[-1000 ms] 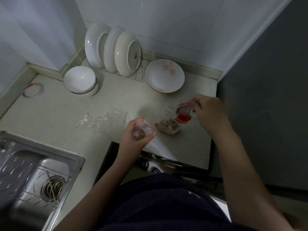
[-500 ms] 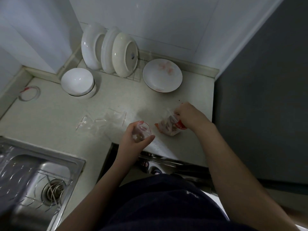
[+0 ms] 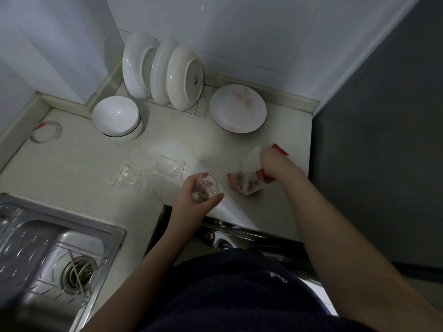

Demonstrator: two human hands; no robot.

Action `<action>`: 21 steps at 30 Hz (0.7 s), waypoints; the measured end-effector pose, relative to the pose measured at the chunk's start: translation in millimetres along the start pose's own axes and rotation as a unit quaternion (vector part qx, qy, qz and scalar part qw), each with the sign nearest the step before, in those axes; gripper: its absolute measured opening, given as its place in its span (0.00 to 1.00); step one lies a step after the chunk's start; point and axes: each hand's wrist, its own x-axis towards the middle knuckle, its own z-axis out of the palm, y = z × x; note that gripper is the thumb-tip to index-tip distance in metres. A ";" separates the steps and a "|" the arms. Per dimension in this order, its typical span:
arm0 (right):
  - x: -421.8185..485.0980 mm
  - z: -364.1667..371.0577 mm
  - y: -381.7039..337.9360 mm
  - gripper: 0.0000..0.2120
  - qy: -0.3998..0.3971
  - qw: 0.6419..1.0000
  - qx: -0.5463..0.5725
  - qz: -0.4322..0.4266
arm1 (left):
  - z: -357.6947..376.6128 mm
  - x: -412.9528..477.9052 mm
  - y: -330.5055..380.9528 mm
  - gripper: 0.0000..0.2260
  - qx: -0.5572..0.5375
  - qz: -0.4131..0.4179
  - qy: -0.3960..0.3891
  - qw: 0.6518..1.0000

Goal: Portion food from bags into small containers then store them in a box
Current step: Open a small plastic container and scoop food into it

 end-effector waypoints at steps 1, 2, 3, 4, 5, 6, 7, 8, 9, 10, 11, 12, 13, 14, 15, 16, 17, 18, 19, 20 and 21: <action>1.8 -2.8 0.1 0.08 -0.002 1.000 -0.025 0.010 | -0.4 0.5 0.0 0.22 0.000 0.001 0.000 1.000; -1.4 -5.9 3.0 0.10 0.010 1.000 -0.008 0.020 | -0.6 0.9 0.0 0.22 0.000 0.001 0.000 1.000; -1.8 -10.0 6.6 0.13 0.012 0.999 0.007 0.034 | -0.7 1.4 0.2 0.22 -0.001 0.001 0.000 1.000; -1.9 -12.1 13.6 0.15 -0.001 0.992 0.108 0.067 | -0.6 1.9 0.4 0.22 -0.003 0.001 -0.001 1.000; 0.1 -15.5 19.2 0.16 -0.031 0.988 0.140 0.065 | -0.5 2.4 0.7 0.22 -0.004 0.000 -0.002 1.000; 1.2 -14.4 24.9 0.16 -0.028 0.980 0.189 0.060 | -0.3 3.2 1.2 0.22 -0.004 0.000 -0.003 1.000; 5.4 -15.5 29.5 0.15 -0.016 0.974 0.212 0.076 | 0.1 3.9 1.7 0.22 -0.003 0.001 -0.005 1.000; 6.2 -17.8 35.6 0.14 -0.018 0.967 0.230 0.112 | 0.9 4.8 2.4 0.22 -0.003 0.003 -0.007 1.000; 3.5 -18.2 41.2 0.12 -0.029 0.953 0.264 0.146 | 1.8 5.4 3.0 0.22 -0.004 0.005 -0.008 1.000; 1.6 -21.2 43.3 0.13 -0.043 0.931 0.311 0.185 | 2.9 6.3 3.4 0.22 -0.004 0.008 -0.010 1.000; -0.3 -23.3 47.6 0.15 -0.046 0.921 0.336 0.193 | 4.0 7.0 3.9 0.22 -0.003 0.010 -0.012 1.000; -0.2 -24.1 51.7 0.16 -0.050 0.930 0.314 0.185 | 5.1 7.6 4.3 0.21 0.001 0.013 -0.013 1.000; -2.8 -24.4 55.6 0.18 -0.064 0.938 0.290 0.176 | 6.3 8.3 4.6 0.21 0.002 0.015 -0.014 1.000; -7.7 -24.7 58.7 0.19 -0.065 0.946 0.267 0.170 | 7.3 8.9 4.5 0.21 0.002 0.017 -0.016 1.000; -8.5 -24.1 61.9 0.19 -0.057 0.945 0.278 0.165 | 8.2 9.4 4.3 0.21 0.002 0.018 -0.018 1.000; -10.3 -24.4 63.6 0.18 -0.034 0.937 0.303 0.168 | 9.0 10.1 3.9 0.20 0.003 0.019 -0.021 1.000; -10.5 -25.6 63.9 0.15 -0.007 0.926 0.337 0.171 | 9.7 10.8 3.5 0.20 0.005 0.019 -0.025 0.999; -11.9 -27.4 66.3 0.13 0.020 0.920 0.355 0.167 | 10.5 11.5 3.2 0.20 0.008 0.019 -0.029 0.999; -12.9 -29.4 66.8 0.12 0.042 0.917 0.361 0.163 | 11.3 12.1 3.1 0.20 0.013 0.020 -0.033 0.999; -13.7 -31.6 67.7 0.12 0.056 0.918 0.364 0.147 | 12.5 12.9 3.0 0.20 0.020 0.022 -0.037 0.999; -14.5 -33.3 67.7 0.12 0.063 0.916 0.374 0.130 | 13.6 13.7 3.1 0.20 0.026 0.022 -0.039 0.999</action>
